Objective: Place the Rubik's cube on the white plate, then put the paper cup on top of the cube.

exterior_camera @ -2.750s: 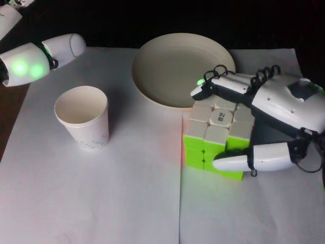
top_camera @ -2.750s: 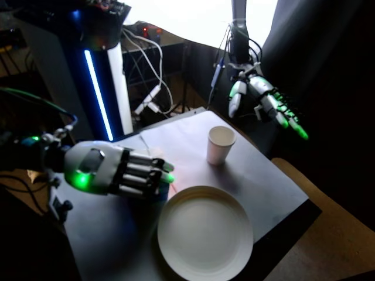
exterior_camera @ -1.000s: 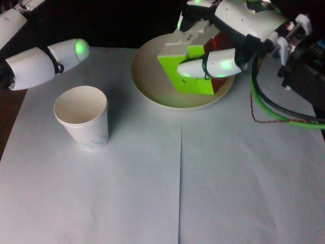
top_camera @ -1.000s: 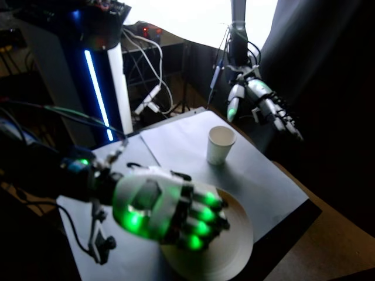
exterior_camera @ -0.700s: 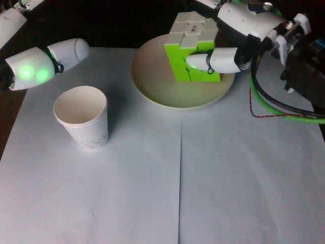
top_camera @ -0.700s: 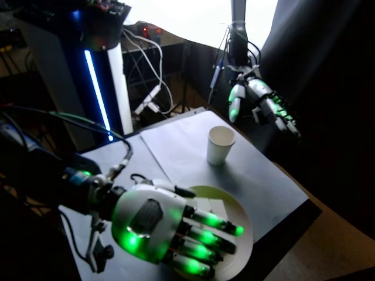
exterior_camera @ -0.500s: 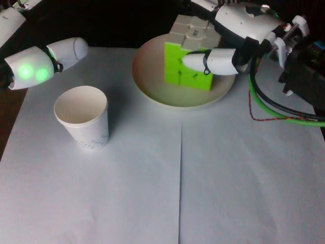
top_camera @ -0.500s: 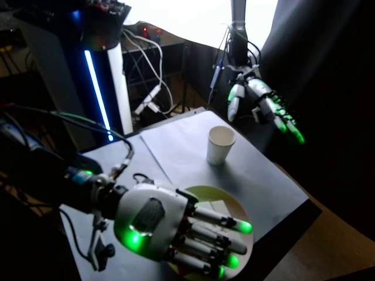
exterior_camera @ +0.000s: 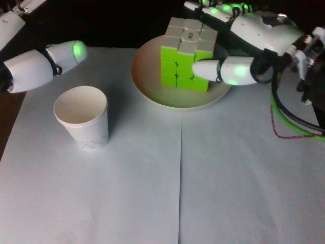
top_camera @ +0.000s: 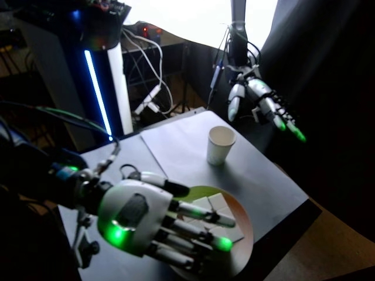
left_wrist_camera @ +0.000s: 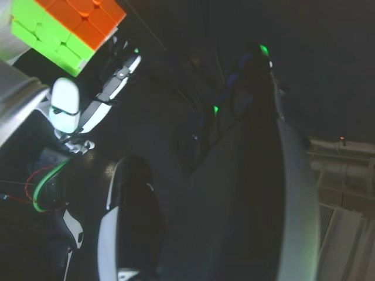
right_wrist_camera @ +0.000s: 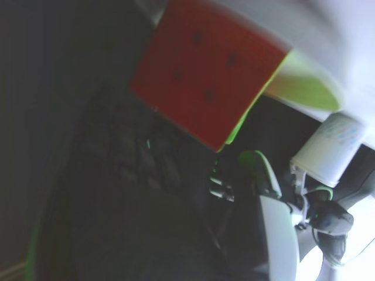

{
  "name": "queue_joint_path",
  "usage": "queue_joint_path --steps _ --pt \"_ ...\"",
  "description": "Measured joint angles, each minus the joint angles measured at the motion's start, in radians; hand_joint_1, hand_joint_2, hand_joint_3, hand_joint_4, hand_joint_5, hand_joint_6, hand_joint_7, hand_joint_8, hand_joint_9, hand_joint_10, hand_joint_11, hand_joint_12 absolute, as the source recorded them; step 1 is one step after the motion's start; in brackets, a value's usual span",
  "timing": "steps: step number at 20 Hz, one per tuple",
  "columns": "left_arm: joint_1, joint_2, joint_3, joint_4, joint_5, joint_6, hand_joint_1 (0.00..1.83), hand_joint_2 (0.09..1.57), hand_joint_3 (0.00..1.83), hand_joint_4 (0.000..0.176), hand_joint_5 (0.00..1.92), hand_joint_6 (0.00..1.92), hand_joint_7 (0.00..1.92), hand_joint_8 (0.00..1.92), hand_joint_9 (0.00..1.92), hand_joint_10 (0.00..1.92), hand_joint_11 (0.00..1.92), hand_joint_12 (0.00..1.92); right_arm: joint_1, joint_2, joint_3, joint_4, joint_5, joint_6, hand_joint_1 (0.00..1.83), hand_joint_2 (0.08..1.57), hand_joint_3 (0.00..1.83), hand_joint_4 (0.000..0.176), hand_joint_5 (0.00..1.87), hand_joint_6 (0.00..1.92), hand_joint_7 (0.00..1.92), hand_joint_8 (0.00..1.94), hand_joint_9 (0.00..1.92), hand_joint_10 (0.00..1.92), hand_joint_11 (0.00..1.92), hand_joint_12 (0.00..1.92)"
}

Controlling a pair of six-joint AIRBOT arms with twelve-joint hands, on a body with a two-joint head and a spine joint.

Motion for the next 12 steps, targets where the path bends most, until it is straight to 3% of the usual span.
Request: queue_joint_path --steps 2,3,5,6,7,8,9,11,12 --pt "0.0 0.001 0.0 -0.009 -0.002 0.0 0.34 1.26 0.0 0.123 0.07 0.0 0.0 0.0 0.0 0.0 0.0 0.0 0.0 0.051 -0.061 -0.006 0.046 -0.056 0.45 1.14 0.0 0.176 0.0 0.0 0.0 0.0 0.0 0.0 0.0 0.0" --pt "0.007 0.002 -0.001 -0.013 -0.006 0.0 0.31 1.25 0.0 0.073 0.05 0.0 0.0 0.0 0.0 0.0 0.0 0.0 -0.001 0.122 -0.13 -0.006 0.111 -0.103 0.4 1.18 0.01 0.096 0.0 0.0 0.0 0.0 0.0 0.0 0.0 0.0" --pt "0.011 0.008 -0.011 -0.016 -0.005 0.0 0.31 1.22 0.0 0.091 0.03 0.0 0.0 0.0 0.0 0.0 0.0 0.0 -0.024 0.16 -0.161 -0.003 0.167 -0.103 0.38 1.16 0.0 0.107 0.0 0.0 0.0 0.0 0.0 0.0 0.01 0.01" --pt "0.013 0.013 -0.013 -0.011 -0.002 0.0 0.36 1.2 0.0 0.106 0.04 0.0 0.0 0.0 0.0 0.0 0.0 0.0 -0.062 0.204 -0.202 0.003 0.213 -0.103 0.45 1.15 0.0 0.107 0.0 0.0 0.0 0.0 0.01 0.0 0.01 0.01" --pt "0.014 0.015 -0.013 -0.012 -0.005 0.0 0.38 1.19 0.0 0.104 0.04 0.0 0.0 0.0 0.0 0.0 0.0 0.0 -0.083 0.223 -0.22 0.005 0.23 -0.103 0.47 1.15 0.0 0.087 0.0 0.0 0.0 0.0 0.01 0.0 0.02 0.01" --pt "0.017 0.022 -0.017 -0.016 -0.009 0.0 0.4 1.18 0.0 0.119 0.04 0.0 0.0 0.0 0.0 0.0 0.0 0.0 -0.115 0.25 -0.251 0.01 0.254 -0.103 0.48 1.18 0.01 0.08 0.0 0.0 0.0 0.0 0.04 0.02 0.02 0.02" --pt "0.025 0.032 -0.026 -0.017 -0.024 0.0 0.45 1.15 0.0 0.135 0.05 0.0 0.0 0.0 0.0 0.0 0.0 0.0 -0.155 0.283 -0.29 0.006 0.284 -0.103 0.5 1.21 0.0 0.075 0.0 0.0 0.0 0.0 0.07 0.02 0.0 0.18" --pt "0.031 0.044 -0.04 -0.005 -0.03 0.0 0.47 1.11 0.0 0.126 0.05 0.0 0.0 0.0 0.0 0.0 0.0 0.0 -0.225 0.325 -0.346 0.002 0.35 -0.103 0.45 1.24 0.0 0.098 0.0 0.0 0.0 0.0 0.06 0.0 0.0 0.26" --pt "0.031 0.046 -0.044 0.0 -0.031 0.001 0.48 1.11 0.0 0.121 0.05 0.0 0.0 0.0 0.0 0.0 0.0 0.0 -0.247 0.339 -0.366 0.003 0.369 -0.103 0.45 1.24 0.0 0.086 0.0 0.0 0.0 0.0 0.06 0.0 0.0 0.31"
